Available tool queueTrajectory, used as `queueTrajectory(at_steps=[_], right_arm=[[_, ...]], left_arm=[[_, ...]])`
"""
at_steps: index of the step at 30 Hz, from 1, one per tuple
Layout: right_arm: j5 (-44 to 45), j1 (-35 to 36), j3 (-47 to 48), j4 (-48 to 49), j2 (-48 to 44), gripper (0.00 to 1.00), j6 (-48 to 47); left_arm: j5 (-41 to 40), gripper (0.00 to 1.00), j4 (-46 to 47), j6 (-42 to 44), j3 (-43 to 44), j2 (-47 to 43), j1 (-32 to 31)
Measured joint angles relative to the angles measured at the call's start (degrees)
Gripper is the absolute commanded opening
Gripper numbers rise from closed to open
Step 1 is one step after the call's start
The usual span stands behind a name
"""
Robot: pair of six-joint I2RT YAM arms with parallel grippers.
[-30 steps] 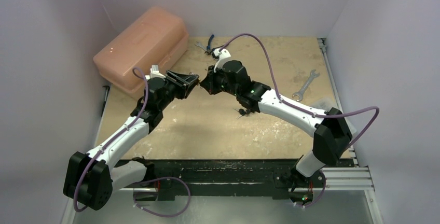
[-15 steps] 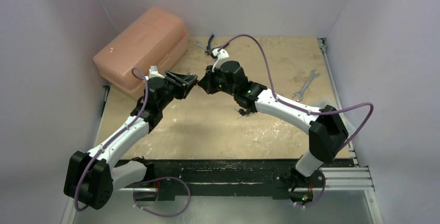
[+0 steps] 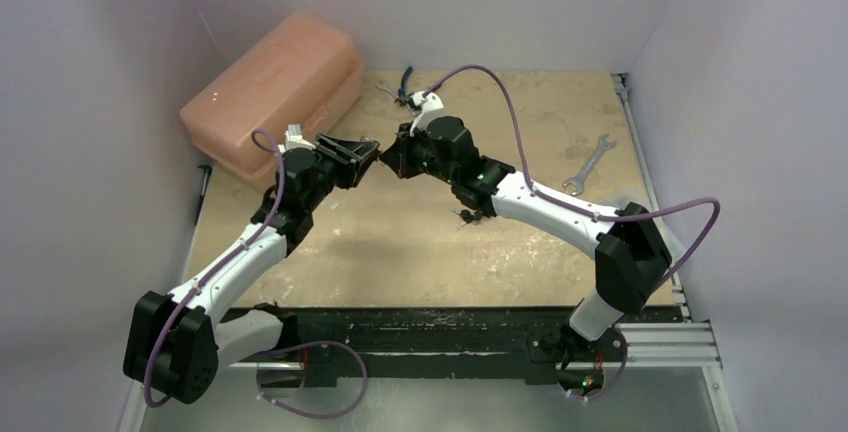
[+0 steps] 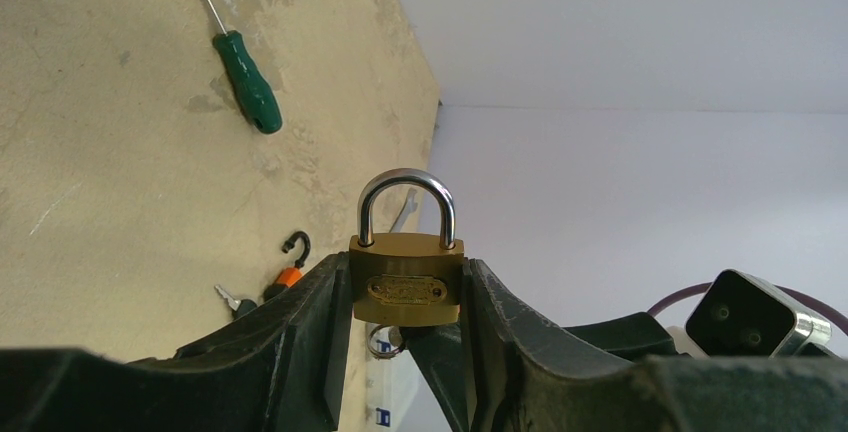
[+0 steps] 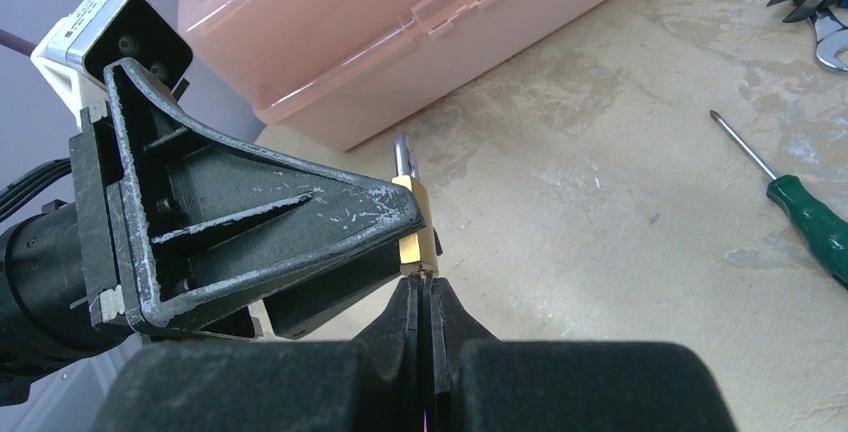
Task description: Unlock with the key
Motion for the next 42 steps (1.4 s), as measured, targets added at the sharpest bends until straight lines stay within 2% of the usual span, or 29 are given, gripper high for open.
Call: queueTrajectory(at_steps=[23, 42], right_arm=[[-3.8, -1.7, -5.1, 9.5, -0.1, 0.00, 6.7], [-11.2, -4.0, -6.4, 14.3, -0.7, 0.00, 13.1]], left_arm=[[-0.3, 0.00, 3.5, 2.1, -1.5, -0.6, 0.3], [0.7, 0.00, 13.6, 2.3, -6.1, -3.4, 0.7]])
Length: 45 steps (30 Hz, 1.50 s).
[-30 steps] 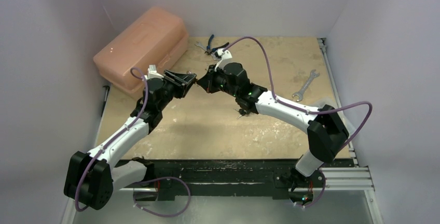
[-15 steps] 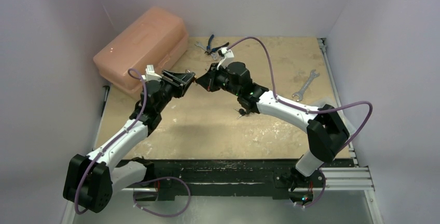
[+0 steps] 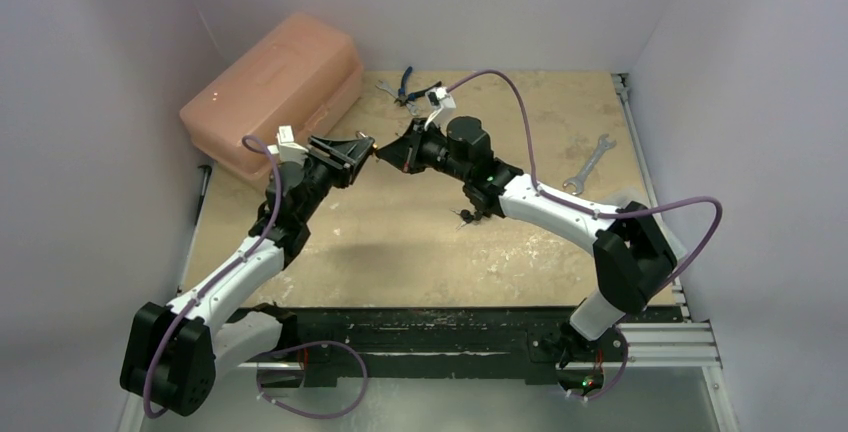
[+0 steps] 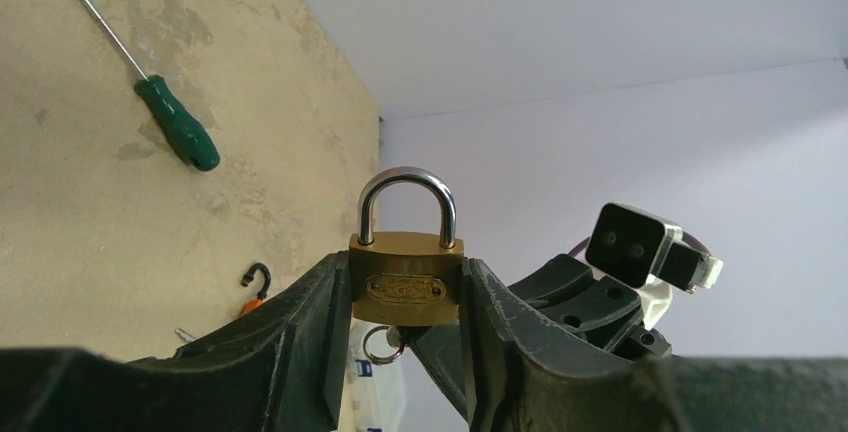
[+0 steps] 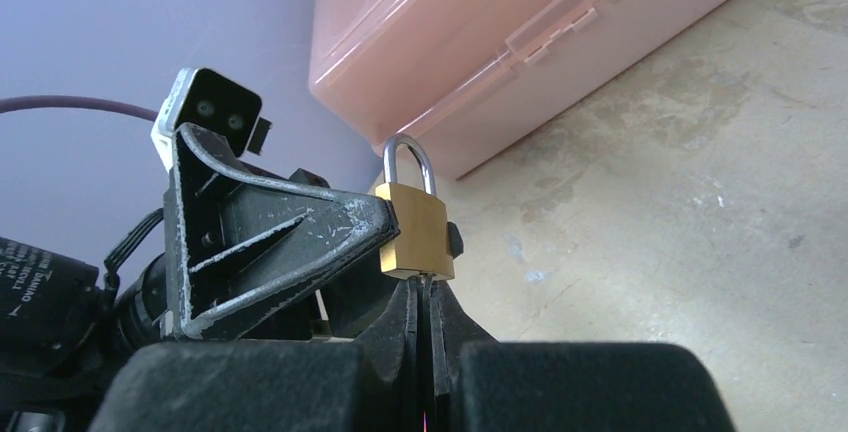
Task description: Unlock with the key
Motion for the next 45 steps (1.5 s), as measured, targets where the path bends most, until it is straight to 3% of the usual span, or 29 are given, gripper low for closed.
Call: queueTrajectory(at_steps=[29, 42, 44, 45], right_arm=[[-8.3, -1.7, -1.1, 7.5, -0.3, 0.00, 7.6], [-9.6, -1.9, -1.1, 8.3, -0.2, 0.00, 8.4], [-9.6, -2.0, -1.2, 7.8, -0.3, 0.05, 7.4], [-9.6, -2.0, -1.3, 7.5, -0.4, 0.12, 6.7]], left_arm=[[0.2, 0.00, 20.3, -2.6, -8.1, -1.9, 0.1], [0.1, 0.00, 21.7, -2.9, -8.5, -1.9, 0.1], [0.1, 0.00, 20.7, -3.0, -8.5, -2.1, 0.1], [0.2, 0.00, 19.8, -3.0, -8.5, -2.4, 0.1]])
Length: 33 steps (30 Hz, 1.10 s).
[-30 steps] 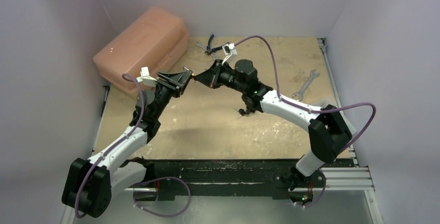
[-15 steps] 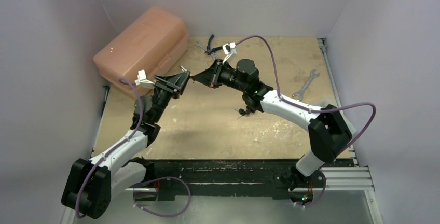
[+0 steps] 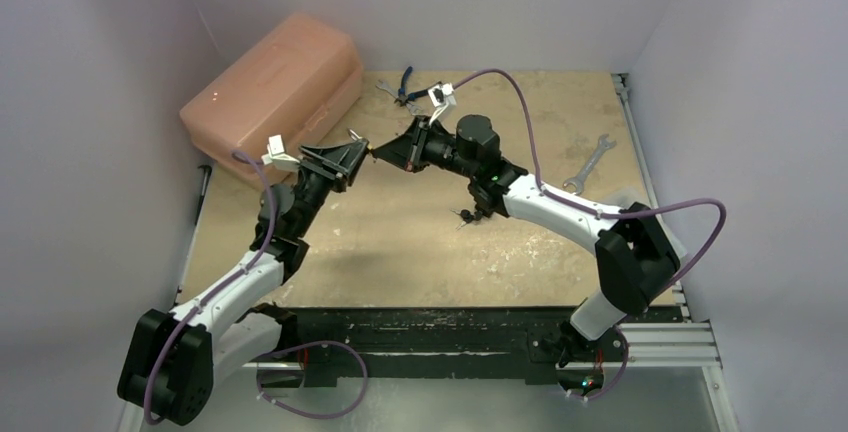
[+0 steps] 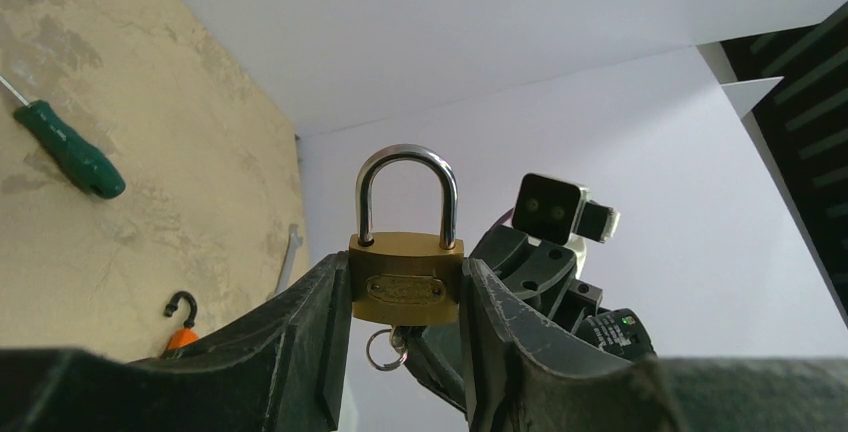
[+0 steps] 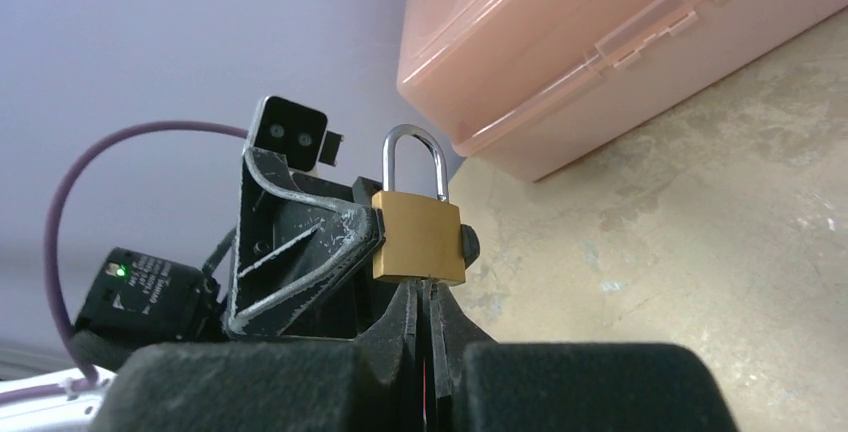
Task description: Unlock with the key
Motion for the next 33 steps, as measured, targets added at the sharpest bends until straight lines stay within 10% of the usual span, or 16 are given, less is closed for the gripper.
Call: queueTrajectory(at_steps=[11, 33], right_arm=[[3.0, 0.0, -5.4, -2.4, -5.5, 0.55, -9.5], [9.9, 6.5, -11.0, -0.9, -8.9, 0.64, -24.5]], left_arm=[[4.2, 0.00, -12.5, -1.4, 4.0, -2.0, -1.5], [7.0, 0.00, -29.8, -2.0, 12.8, -0.2, -2.0]])
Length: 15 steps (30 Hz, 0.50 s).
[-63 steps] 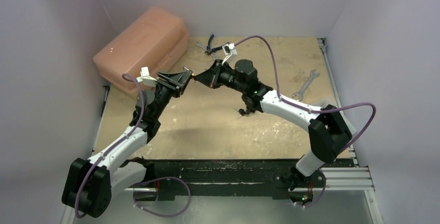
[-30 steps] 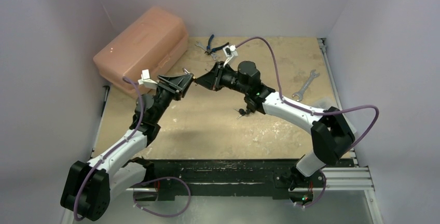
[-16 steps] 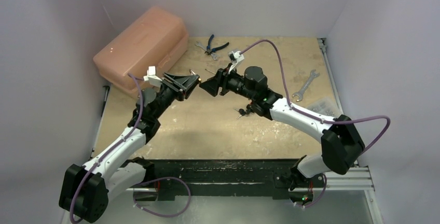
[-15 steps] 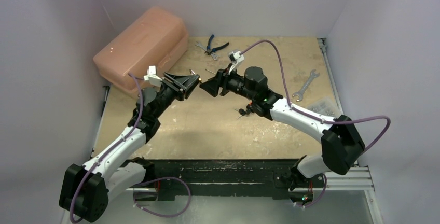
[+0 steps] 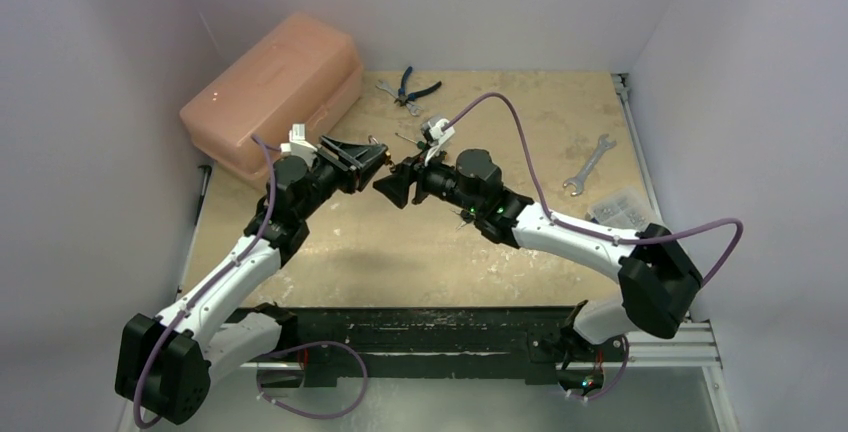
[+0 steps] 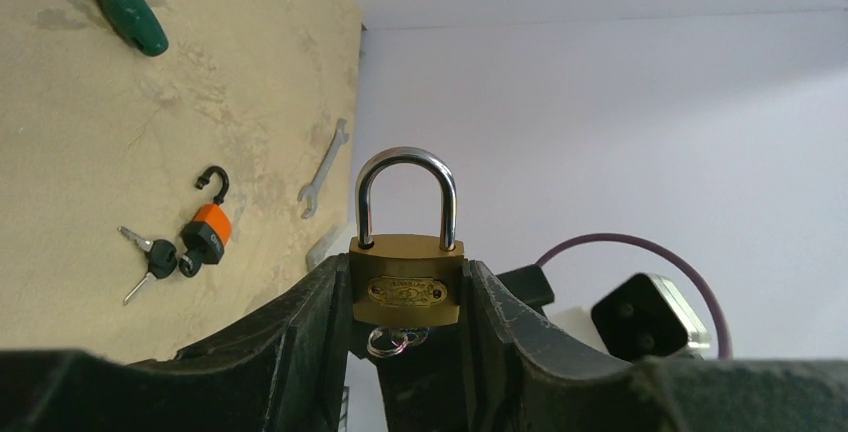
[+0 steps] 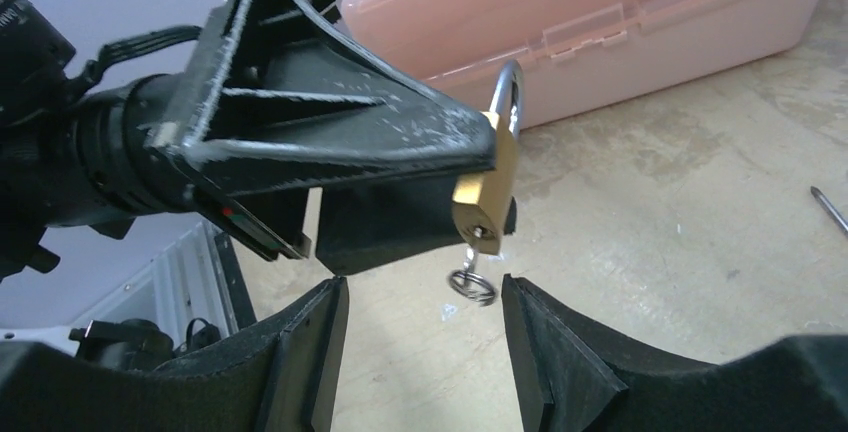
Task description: Unlock with the key
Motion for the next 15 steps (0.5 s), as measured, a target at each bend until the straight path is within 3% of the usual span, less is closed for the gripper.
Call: queueTrajectory(at_steps=[10, 15], right_arm=[[12.2, 1.6, 0.0, 3.5, -1.6, 0.63, -1.7], [14.0, 1.7, 0.0, 4.3, -1.0, 0.62, -1.8]], left_arm=[[0.0, 0.00, -2.7, 0.0, 0.4, 0.7, 0.0], [0.1, 0.00, -2.8, 0.0, 0.5, 0.7, 0.0]])
